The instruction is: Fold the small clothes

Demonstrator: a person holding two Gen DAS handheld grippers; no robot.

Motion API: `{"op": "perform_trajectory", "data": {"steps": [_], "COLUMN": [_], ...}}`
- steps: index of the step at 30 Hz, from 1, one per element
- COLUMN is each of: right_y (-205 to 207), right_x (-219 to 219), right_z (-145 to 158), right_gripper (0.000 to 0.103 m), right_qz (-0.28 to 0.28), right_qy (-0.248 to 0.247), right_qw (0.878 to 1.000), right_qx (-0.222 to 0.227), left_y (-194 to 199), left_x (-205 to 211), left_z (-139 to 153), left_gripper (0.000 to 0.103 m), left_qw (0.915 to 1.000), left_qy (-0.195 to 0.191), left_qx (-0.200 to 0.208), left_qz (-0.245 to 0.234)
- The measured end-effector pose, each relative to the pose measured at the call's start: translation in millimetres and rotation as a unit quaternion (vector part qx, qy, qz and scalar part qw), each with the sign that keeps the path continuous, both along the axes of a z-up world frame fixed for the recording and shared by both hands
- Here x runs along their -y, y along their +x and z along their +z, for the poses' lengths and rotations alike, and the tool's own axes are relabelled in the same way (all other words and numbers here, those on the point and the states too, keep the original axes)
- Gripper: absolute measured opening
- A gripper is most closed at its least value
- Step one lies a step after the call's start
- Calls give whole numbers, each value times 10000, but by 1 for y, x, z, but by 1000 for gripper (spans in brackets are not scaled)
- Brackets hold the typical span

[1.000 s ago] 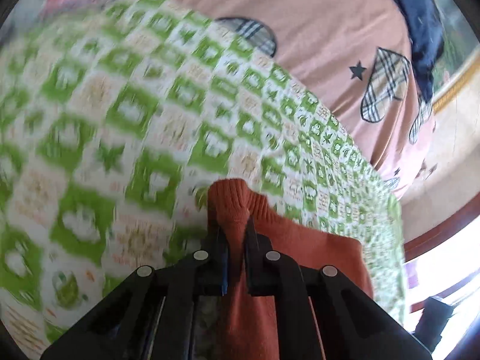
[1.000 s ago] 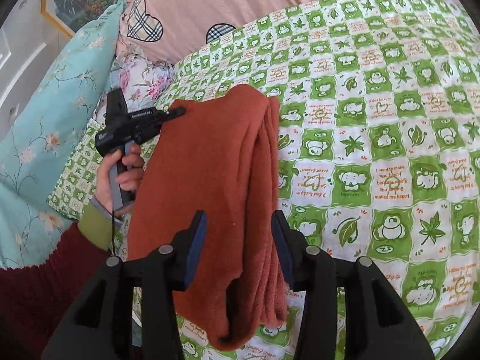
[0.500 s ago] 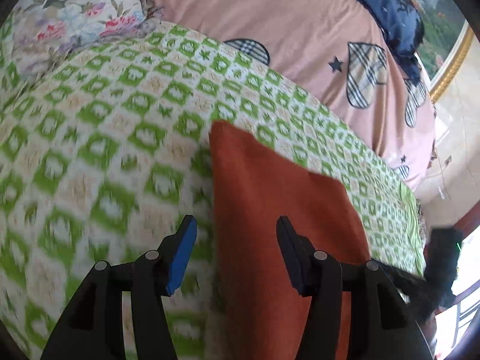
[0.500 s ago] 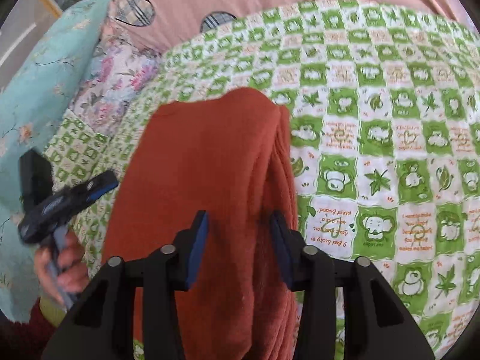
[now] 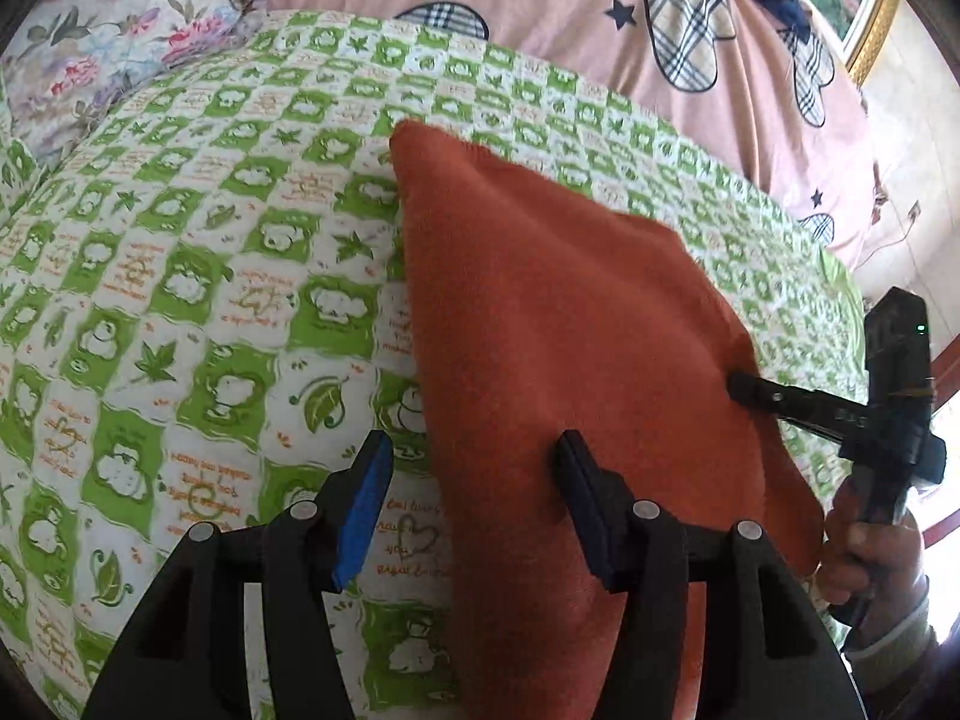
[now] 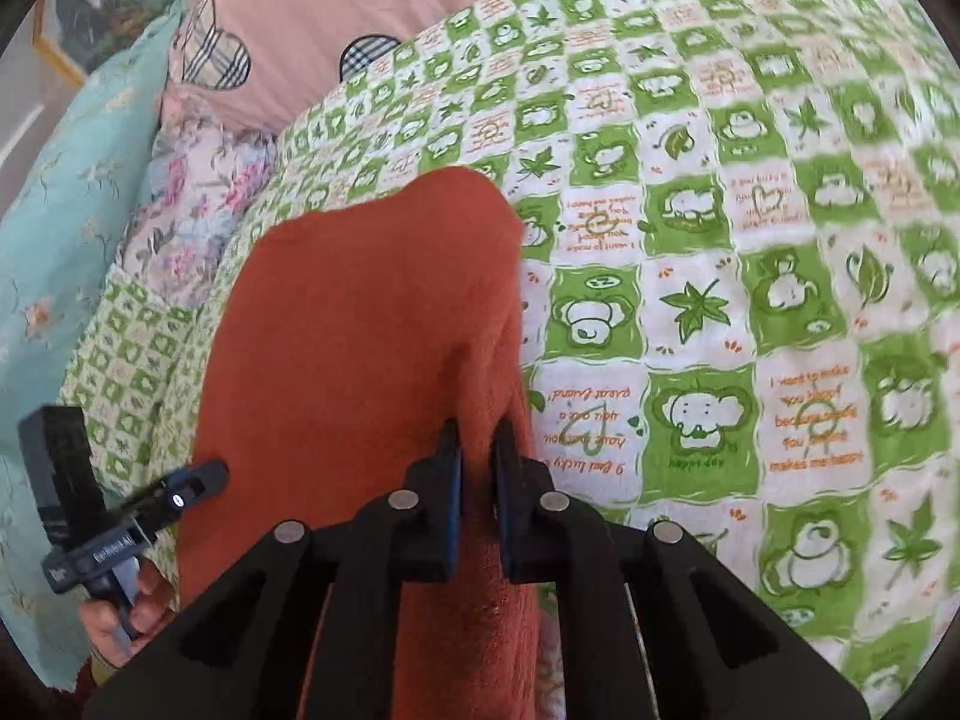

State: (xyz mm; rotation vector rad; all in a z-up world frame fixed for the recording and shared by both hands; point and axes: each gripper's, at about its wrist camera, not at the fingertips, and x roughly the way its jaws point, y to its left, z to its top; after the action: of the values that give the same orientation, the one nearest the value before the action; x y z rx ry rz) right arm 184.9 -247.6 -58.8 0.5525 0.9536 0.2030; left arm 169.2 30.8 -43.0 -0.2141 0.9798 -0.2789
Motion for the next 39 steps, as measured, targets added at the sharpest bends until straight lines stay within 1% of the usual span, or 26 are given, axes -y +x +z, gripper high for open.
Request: {"op": "perform_trajectory", "data": {"steps": [2, 3, 4, 5, 6, 7, 8, 10, 12, 13, 14, 15, 16, 17, 18, 19, 22, 23, 26, 28, 31, 33, 34, 36, 37, 39], "right_y": [0, -1, -6, -9, -12, -12, -7, 10, 32, 45, 54, 62, 69, 73, 75, 77, 71, 63, 33, -3, -49, -78, -86, -100, -104, -105], "right_x": [1, 2, 1, 0, -3, -9, -14, -24, -32, -34, -34, -33, -31, -26, -24, -22, -21, -23, -29, -37, -46, -50, -50, -45, -40, -32], "right_z": [6, 13, 27, 41, 56, 69, 75, 75, 64, 53, 41, 29, 17, 10, 6, 6, 10, 15, 30, 37, 34, 27, 23, 10, 2, -6], "right_gripper": [12, 19, 20, 20, 20, 20, 20, 20, 20, 20, 20, 16, 14, 10, 2, 0, 1, 5, 5, 5, 6, 5, 5, 5, 5, 5], "right_qz": [-116, -199, -320, -370, -351, -252, -145, 70, 141, 118, 71, -1, -48, -45, -65, -114, -165, -156, 12, 202, 417, 497, 475, 307, 234, 117], "right_qy": [42, -49, -292, -465, -512, -431, -346, -185, -180, -200, -195, -224, -217, -148, -125, -138, -70, -103, -131, -168, -226, -403, -506, -773, -767, -538], "right_qw": [9999, 9998, 9991, 9980, 9970, 9965, 9965, 9973, 9983, 9991, 9997, 9997, 9997, 9998, 9999, 9998, 9998, 9998, 9996, 9991, 9985, 9978, 9975, 9965, 9967, 9984], "right_qx": [-60, -61, 26, 206, 462, 674, 750, 702, 533, 346, 146, -32, -141, -134, -89, -66, 37, 80, 242, 338, 286, 180, 144, -39, -133, -147], "left_y": [2, 2, 1, -1, -4, -6, -8, -2, 11, 20, 29, 44, 53, 64, 74, 79, 85, 83, 56, 27, -21, -53, -66, -87, -96, -103], "left_x": [-1, -2, -4, -6, -7, -8, -8, -6, 1, 6, 10, 14, 14, 11, 7, 2, -3, -4, -6, -10, -12, -10, -9, -4, -1, 1], "left_z": [-5, -4, 1, 8, 17, 27, 38, 49, 53, 51, 48, 37, 28, 15, 2, -4, -4, -2, 15, 24, 31, 29, 25, 19, 13, -2], "left_gripper": [65, 65, 64, 61, 60, 60, 60, 60, 60, 60, 60, 60, 58, 48, 36, 32, 28, 28, 29, 30, 32, 35, 35, 35, 36, 35], "left_qw": [9999, 9999, 9999, 9999, 9997, 9994, 9983, 9940, 9879, 9853, 9863, 9917, 9946, 9965, 9974, 9978, 9972, 9972, 9965, 9929, 9883, 9868, 9871, 9897, 9910, 9937], "left_qy": [94, 70, 38, 46, 79, 1, -259, -800, -1222, -1301, -1217, -915, -745, -643, -609, -575, -635, -650, -735, -1042, -1317, -1358, -1314, -1076, -945, -716], "left_qx": [-65, -82, -75, -10, 146, 319, 514, 644, 677, 712, 711, 564, 401, 190, 24, 0, -41, -45, 83, 160, 297, 273, 216, 171, 127, -25], "left_qz": [74, 86, 110, 143, 171, 129, -24, -375, -676, -845, -859, -711, -601, -498, -396, -337, -388, -363, -384, -543, -706, -843, -889, -930, -941, -867]}}
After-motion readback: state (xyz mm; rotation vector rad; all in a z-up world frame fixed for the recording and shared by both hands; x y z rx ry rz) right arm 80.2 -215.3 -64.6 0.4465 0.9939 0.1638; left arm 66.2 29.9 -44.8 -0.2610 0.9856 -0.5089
